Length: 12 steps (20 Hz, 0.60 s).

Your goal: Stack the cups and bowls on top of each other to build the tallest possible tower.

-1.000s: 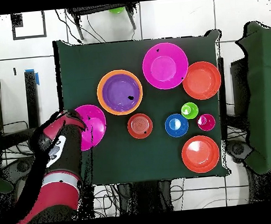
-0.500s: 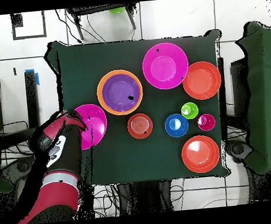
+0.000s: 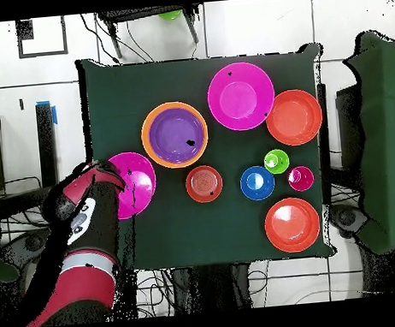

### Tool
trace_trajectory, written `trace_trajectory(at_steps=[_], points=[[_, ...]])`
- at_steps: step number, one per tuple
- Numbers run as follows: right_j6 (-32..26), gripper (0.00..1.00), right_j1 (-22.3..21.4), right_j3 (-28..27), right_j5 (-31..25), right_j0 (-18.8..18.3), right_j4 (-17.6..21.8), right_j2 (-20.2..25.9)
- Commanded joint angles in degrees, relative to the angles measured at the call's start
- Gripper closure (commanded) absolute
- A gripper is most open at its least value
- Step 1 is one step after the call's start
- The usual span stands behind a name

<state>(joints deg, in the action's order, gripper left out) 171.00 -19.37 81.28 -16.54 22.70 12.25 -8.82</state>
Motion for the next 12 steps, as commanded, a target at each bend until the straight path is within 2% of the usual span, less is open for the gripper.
trace_trajectory(at_steps=[1,12], points=[[-1.9,0.00,-0.1,1.5,-2.3,-0.7,-0.3,6.6],[-2.8,0.00,-1.6,3.0,-2.9,-1.4,0.1,7.1]])
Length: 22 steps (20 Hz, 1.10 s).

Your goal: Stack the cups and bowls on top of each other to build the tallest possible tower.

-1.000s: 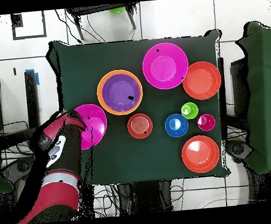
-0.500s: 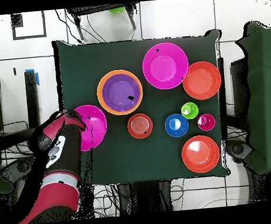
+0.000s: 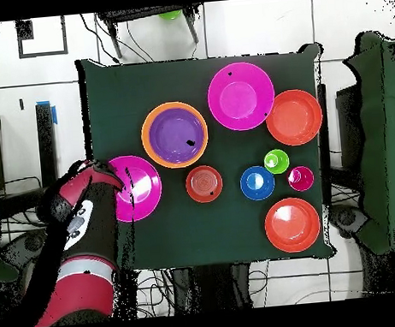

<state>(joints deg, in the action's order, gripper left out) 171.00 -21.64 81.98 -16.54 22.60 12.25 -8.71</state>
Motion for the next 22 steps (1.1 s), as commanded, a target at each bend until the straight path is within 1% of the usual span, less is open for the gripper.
trace_trajectory(at_steps=[1,9,19,22], points=[[-2.9,0.00,0.8,2.2,-2.7,-1.4,0.2,7.1],[-3.2,0.00,1.7,2.0,-1.3,-2.4,0.8,7.5],[-3.9,0.00,1.8,1.6,-1.8,-2.4,1.8,7.0],[-4.2,0.00,1.2,2.1,-2.4,-3.0,1.3,7.9]])
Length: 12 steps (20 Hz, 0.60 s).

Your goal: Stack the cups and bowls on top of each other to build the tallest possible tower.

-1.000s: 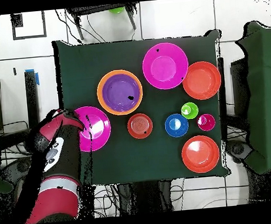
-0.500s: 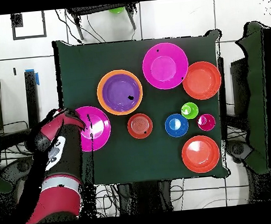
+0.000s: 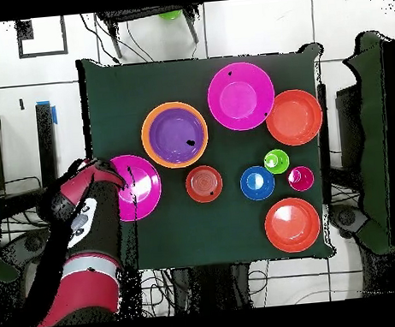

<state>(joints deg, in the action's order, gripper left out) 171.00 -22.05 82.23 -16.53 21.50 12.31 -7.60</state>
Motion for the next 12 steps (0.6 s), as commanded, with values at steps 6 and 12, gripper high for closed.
trace_trajectory(at_steps=[6,12], points=[[-4.0,0.00,0.4,2.6,-3.3,-1.8,1.0,6.9],[-4.1,0.00,-0.4,2.8,-4.4,-1.8,0.8,6.9]])
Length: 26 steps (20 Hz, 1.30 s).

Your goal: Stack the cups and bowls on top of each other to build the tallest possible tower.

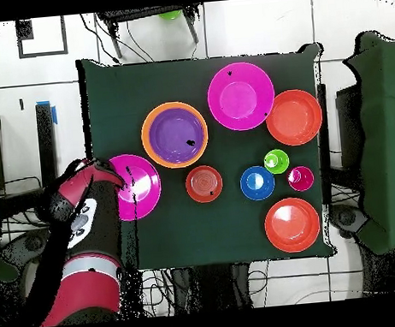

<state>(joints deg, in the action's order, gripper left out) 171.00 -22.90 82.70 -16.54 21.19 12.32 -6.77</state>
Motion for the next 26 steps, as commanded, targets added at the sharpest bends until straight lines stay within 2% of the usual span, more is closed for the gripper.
trace_trajectory(at_steps=[1,10,11,26], points=[[-4.1,0.00,0.6,2.1,-4.3,-1.5,0.9,6.0],[-4.5,0.00,0.8,2.0,-4.2,-1.4,1.5,5.7],[-4.4,1.00,0.9,1.9,-4.0,-1.1,1.6,5.3],[-3.6,1.00,1.2,1.7,-3.7,-1.3,1.2,5.7]])
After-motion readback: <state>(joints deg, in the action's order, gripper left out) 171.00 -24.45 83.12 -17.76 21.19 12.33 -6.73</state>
